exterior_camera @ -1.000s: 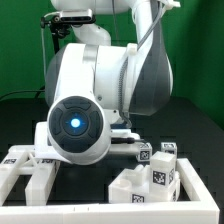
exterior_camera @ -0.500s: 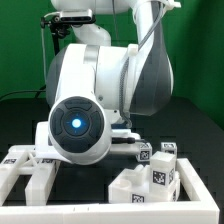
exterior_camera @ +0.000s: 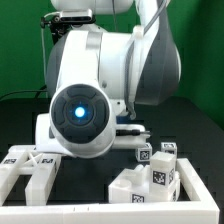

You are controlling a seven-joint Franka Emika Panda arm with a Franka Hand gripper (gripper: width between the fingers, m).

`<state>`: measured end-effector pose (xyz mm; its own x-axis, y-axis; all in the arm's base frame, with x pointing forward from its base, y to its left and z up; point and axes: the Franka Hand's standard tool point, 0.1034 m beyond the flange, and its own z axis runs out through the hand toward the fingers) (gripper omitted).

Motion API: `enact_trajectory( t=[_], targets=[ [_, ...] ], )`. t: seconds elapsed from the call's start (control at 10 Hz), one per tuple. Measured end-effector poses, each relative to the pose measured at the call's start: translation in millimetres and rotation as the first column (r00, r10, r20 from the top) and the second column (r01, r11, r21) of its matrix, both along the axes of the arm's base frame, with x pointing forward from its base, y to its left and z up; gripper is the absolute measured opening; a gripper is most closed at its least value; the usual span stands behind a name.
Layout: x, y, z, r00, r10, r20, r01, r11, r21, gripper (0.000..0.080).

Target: Assemble chair

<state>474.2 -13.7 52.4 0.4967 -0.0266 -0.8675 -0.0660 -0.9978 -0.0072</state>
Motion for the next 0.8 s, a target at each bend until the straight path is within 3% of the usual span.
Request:
enact_trajectory(
  t=[0.2, 0.4, 0.6, 0.8],
  targets=[
    [18.5, -3.3, 28.2, 1.0, -0.007, 0.011, 0.007, 1.0, 0.002, 0.0291],
    [20.7, -19.0, 32.2, 0.999, 0.004, 0.048, -0.004, 1.0, 0.006, 0.0291],
    [22.1, -17.7, 30.3, 0.998, 0.005, 0.065, -0.005, 1.0, 0.003, 0.0291],
    [37.5, -16.9, 27.1, 0.984, 0.011, 0.177, -0.01, 1.0, -0.005, 0.0291]
  ],
)
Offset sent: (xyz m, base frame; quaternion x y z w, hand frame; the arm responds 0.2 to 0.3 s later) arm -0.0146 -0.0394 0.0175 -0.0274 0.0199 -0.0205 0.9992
